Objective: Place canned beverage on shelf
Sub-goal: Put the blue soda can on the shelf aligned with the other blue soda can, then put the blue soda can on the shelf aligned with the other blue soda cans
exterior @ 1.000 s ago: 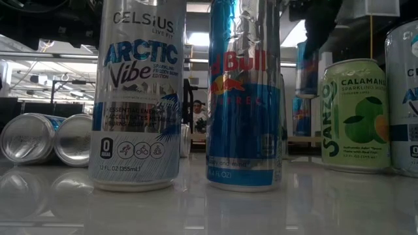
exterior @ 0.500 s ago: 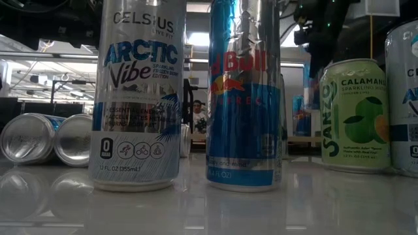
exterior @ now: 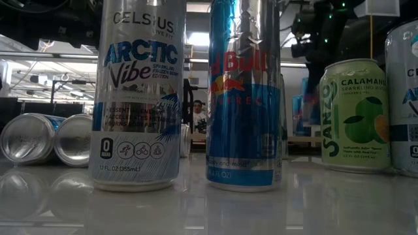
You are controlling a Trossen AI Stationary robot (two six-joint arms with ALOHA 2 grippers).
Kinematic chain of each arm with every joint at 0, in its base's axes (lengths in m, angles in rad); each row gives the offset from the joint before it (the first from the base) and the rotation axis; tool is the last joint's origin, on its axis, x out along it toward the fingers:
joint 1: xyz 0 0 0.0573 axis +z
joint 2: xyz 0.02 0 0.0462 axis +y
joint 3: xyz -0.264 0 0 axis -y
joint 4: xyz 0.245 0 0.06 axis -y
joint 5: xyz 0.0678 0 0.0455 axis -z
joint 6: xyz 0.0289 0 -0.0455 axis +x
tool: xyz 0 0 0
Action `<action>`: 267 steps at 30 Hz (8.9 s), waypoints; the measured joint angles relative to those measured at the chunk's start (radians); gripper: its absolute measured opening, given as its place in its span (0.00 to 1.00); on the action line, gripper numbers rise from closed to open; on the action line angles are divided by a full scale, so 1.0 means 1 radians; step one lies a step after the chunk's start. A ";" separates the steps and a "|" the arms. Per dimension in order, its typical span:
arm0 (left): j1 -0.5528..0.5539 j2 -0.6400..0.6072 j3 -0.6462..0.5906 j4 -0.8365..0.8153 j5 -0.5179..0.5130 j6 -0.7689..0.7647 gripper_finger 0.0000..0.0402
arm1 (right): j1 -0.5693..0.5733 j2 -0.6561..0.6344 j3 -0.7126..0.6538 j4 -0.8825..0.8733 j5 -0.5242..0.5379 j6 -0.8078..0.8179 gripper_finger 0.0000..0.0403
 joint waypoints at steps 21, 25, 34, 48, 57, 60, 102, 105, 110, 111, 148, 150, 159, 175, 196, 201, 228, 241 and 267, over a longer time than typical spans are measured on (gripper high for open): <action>0.000 0.000 0.000 0.000 -0.033 0.000 0.20 | -0.106 0.001 -0.062 0.099 -0.053 -0.009 0.61; 0.000 0.000 0.000 0.000 -0.033 0.000 0.20 | -0.105 0.001 -0.062 0.100 -0.053 -0.010 0.61; 0.000 0.000 0.000 0.000 -0.033 0.000 0.20 | -0.104 0.003 -0.062 0.117 -0.053 0.000 0.61; 0.000 0.000 0.000 0.000 -0.033 0.000 0.20 | -0.103 0.068 -0.057 0.126 -0.055 0.000 0.62; 0.000 0.000 0.000 0.000 -0.033 0.000 0.20 | -0.103 0.069 -0.057 0.123 -0.054 0.000 0.62; 0.000 0.000 0.000 0.000 -0.033 0.000 0.20 | -0.103 0.069 -0.057 0.122 -0.054 0.000 0.62; 0.000 0.000 0.000 0.001 -0.033 0.000 0.20 | -0.105 0.075 -0.066 0.099 -0.045 0.000 0.84; 0.000 0.000 0.000 0.004 -0.033 0.000 0.20 | -0.105 0.074 -0.065 0.105 -0.045 0.000 0.85; 0.000 0.000 0.000 0.004 -0.033 0.000 0.20 | -0.105 0.074 -0.064 0.107 -0.044 0.000 0.85; 0.000 0.000 0.000 0.004 -0.033 0.000 0.20 | -0.105 0.073 -0.064 0.107 -0.037 0.000 0.85; 0.196 -0.001 0.059 0.209 -0.173 0.028 0.23 | -0.103 0.070 0.314 -0.002 -0.273 0.000 0.85; 0.233 -0.001 0.098 0.143 -0.163 0.024 0.27 | -0.103 0.070 0.314 -0.001 -0.317 0.000 0.85; 0.370 0.010 0.361 -0.280 -0.155 -0.010 0.56 | -0.065 0.070 0.314 0.011 -0.337 0.000 0.85; 0.561 0.266 0.804 -0.786 0.183 0.002 0.67 | 0.093 0.070 0.314 0.014 -0.333 -0.004 0.85; 0.691 0.331 0.917 -1.268 0.371 0.424 0.61 | 0.148 0.071 0.314 0.019 -0.330 -0.004 0.85; 0.715 0.351 0.917 -1.263 0.365 0.426 0.59 | 0.148 0.071 0.314 0.019 -0.330 -0.004 0.85; 0.713 0.349 0.917 -1.257 0.417 0.478 0.58 | 0.147 0.071 0.314 0.039 -0.330 -0.004 0.85; 0.713 0.349 0.913 -1.257 0.415 0.475 0.82 | 0.147 0.071 0.314 0.038 -0.330 -0.004 0.85; 0.755 0.349 0.604 -0.978 0.384 0.479 0.86 | 0.147 0.071 0.313 0.038 -0.330 -0.004 0.85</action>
